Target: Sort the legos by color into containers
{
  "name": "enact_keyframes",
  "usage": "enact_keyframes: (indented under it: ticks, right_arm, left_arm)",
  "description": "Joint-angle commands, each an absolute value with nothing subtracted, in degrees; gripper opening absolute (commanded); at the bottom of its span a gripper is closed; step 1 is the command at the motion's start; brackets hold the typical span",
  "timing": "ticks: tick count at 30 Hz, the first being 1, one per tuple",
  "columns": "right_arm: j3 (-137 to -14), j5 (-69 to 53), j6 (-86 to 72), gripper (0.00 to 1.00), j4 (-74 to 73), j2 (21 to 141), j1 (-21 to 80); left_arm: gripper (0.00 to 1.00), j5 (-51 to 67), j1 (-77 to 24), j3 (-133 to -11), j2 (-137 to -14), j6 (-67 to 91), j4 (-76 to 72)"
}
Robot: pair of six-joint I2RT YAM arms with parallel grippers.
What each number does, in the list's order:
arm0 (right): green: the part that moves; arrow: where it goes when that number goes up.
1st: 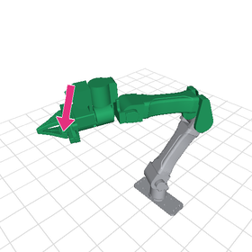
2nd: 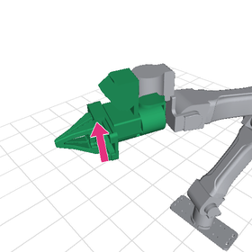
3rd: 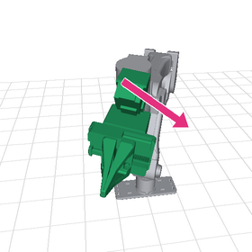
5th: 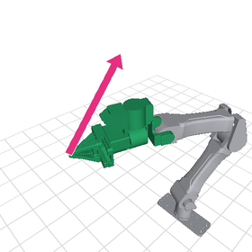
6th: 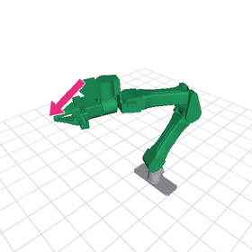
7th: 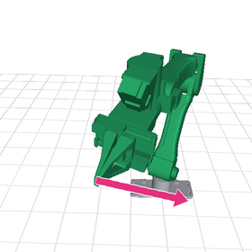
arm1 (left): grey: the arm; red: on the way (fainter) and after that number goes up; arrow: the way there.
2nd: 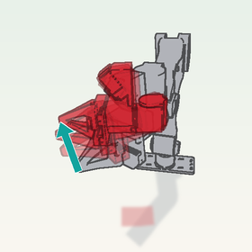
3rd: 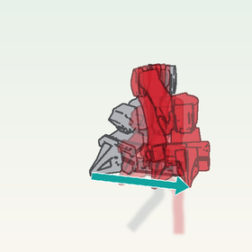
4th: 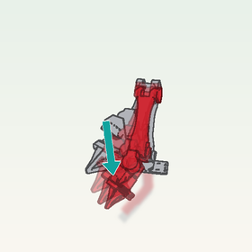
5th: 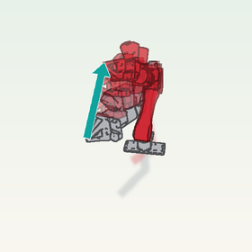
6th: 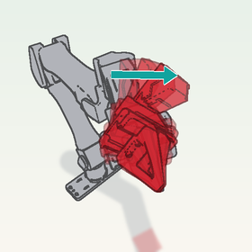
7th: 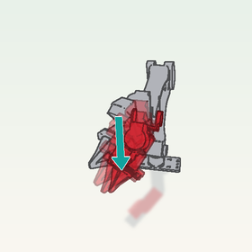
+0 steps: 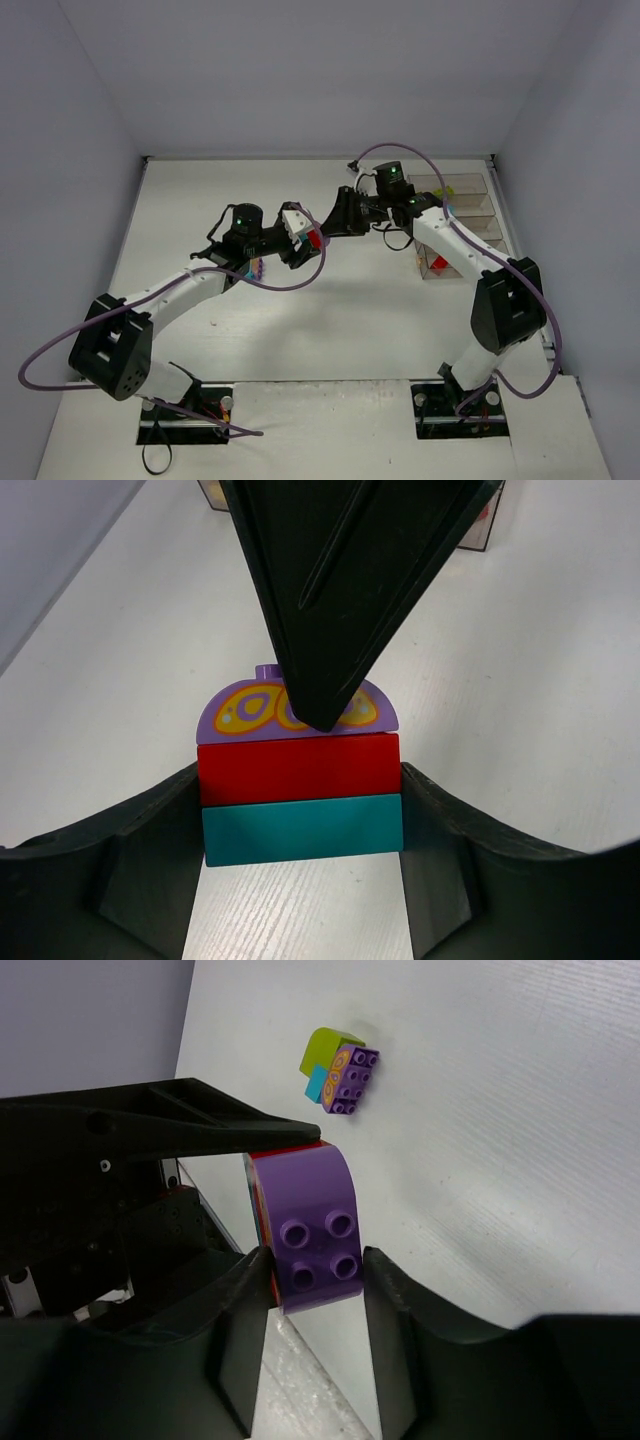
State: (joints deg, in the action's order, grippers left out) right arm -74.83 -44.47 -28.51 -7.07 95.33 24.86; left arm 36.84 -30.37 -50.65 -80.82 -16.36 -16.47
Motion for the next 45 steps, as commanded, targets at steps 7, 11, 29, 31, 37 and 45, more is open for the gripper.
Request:
enact_keyframes:
  ticks: [7,11,29,31,37,45]
  right_arm:
    - [-78.0,-43.8,-26.5,0.00,-4.9,94.9,25.3]
    - [-77.8,-43.3,-25.1,0.00,-4.9,93.7,25.2]
    - [-72.6,-43.8,-21.6,0.00,-5.2,88.2,19.5]
    - [-71.9,-43.9,-21.5,0.00,-5.4,87.4,17.5]
    - [-69.9,-44.4,-21.0,0.00,-5.6,85.6,13.8]
    - [-68.5,-42.1,-20.9,0.00,-5.7,85.1,13.2]
  left_arm:
    - [0.26,39.6,-30.9,-49.9,-77.8,-17.5,-21.3]
    - [0.24,39.1,-30.8,-49.0,-78.0,-16.9,-20.8]
    - [0.15,37.1,-30.2,-43.9,-77.9,-13.4,-22.4]
    - [0.15,37.3,-30.2,-43.9,-77.6,-13.3,-22.4]
    - [0.15,37.6,-30.1,-44.0,-77.3,-13.2,-22.1]
    - [0.15,36.8,-30.5,-44.0,-78.3,-12.3,-22.8]
